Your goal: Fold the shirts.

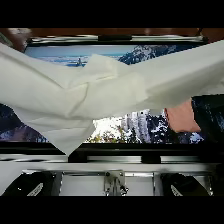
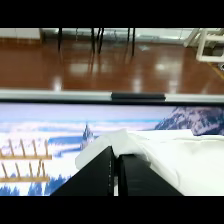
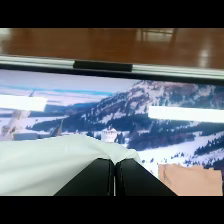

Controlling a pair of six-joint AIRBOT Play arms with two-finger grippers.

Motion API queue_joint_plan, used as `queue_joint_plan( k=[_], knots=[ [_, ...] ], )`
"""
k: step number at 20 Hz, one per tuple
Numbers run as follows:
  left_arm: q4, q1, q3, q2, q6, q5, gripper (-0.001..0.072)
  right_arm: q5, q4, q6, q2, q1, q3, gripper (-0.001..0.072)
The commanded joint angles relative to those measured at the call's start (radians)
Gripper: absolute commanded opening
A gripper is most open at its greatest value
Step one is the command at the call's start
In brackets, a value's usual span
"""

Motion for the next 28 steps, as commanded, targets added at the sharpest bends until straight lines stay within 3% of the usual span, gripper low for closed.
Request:
queue_joint_plan(
  k=[1,4,7,9,13,15,18,20,24,28],
  knots=[
    [-0.012,0.0,0.0,0.018,-0.015,-0.103,0.0027,-0.113,0.004,0.008,0.003,0.0,0.001,0.0042],
    [-0.068,0.0,0.0,0.028,-0.013,-0.104,0.0027,-0.215,0.074,-0.009,0.003,0.0,0.001,0.0042],
    [-0.115,0.0,0.0,0.044,0.088,-0.105,0.0027,-0.306,0.092,-0.011,0.003,0.0,0.001,0.0042],
    [-0.114,0.0,0.0,0.06,0.086,-0.117,0.0027,-0.325,0.092,-0.011,0.003,0.0,0.001,0.0043],
    [-0.079,0.0,-0.063,0.063,0.076,-0.348,0.0027,-0.383,0.06,0.001,-0.009,0.0,-0.023,0.0042],
    [-0.068,0.0,-0.173,0.063,0.076,-0.379,0.0027,-0.402,0.013,0.0,-0.028,0.0,-0.103,0.0042],
    [-0.06,0.0,-0.36,0.051,0.074,-0.14,0.0027,-0.328,-0.009,0.0,-0.104,0.0,-0.277,0.0042],
    [-0.014,0.0,-0.441,-0.005,0.017,0.019,0.0028,-0.206,-0.026,0.008,-0.2,-0.006,-0.341,0.0042],
    [0.017,0.066,-0.482,-0.248,-0.003,0.092,0.0027,0.014,0.008,0.059,-0.449,-0.094,-0.346,0.0042],
    [-0.034,0.138,-0.482,-0.526,-0.003,0.239,0.0028,0.204,0.175,0.059,-0.688,-0.194,-0.346,0.0043]
  ],
)
